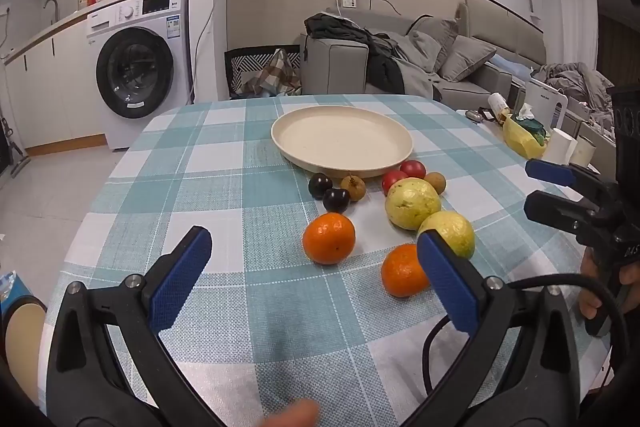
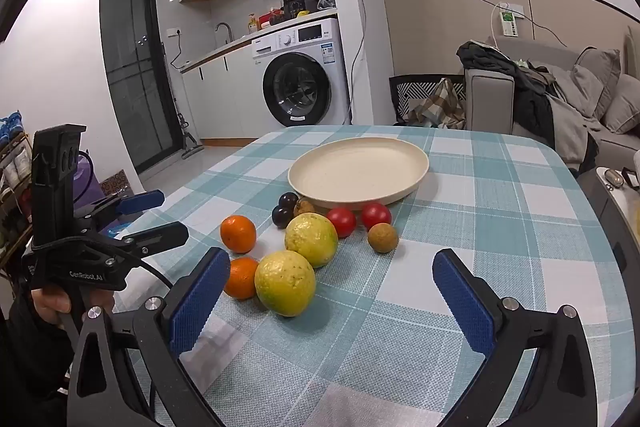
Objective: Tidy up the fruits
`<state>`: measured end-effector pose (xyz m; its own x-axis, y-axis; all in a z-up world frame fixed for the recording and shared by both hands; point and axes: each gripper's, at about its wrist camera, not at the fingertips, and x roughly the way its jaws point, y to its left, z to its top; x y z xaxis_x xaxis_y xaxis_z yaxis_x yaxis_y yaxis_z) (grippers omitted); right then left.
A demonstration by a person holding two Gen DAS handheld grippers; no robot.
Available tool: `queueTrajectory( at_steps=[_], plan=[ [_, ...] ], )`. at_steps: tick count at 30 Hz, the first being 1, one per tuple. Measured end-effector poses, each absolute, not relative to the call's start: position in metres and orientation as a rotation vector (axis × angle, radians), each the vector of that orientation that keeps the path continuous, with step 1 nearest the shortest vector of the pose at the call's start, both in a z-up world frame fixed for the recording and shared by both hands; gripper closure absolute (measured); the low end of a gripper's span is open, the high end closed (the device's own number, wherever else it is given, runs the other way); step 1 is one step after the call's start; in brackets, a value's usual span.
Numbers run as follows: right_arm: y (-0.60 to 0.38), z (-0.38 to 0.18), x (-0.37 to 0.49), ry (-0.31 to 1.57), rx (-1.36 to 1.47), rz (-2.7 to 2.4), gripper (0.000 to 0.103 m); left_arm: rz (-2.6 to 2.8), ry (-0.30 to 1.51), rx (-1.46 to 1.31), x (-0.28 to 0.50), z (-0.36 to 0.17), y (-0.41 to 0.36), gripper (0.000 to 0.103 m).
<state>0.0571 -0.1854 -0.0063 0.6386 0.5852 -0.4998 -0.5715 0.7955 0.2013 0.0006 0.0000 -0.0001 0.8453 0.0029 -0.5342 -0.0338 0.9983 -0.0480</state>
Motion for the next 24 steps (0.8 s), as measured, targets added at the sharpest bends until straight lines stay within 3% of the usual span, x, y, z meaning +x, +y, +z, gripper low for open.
queueTrajectory(
  at_steps=[24],
  plan=[
    [-0.1842, -0.0064, 0.0568, 0.573, 0.022, 0.661, 0.0, 0.021, 0.543, -0.047, -0.0002, 0.0001, -0.0007, 0.001]
  ],
)
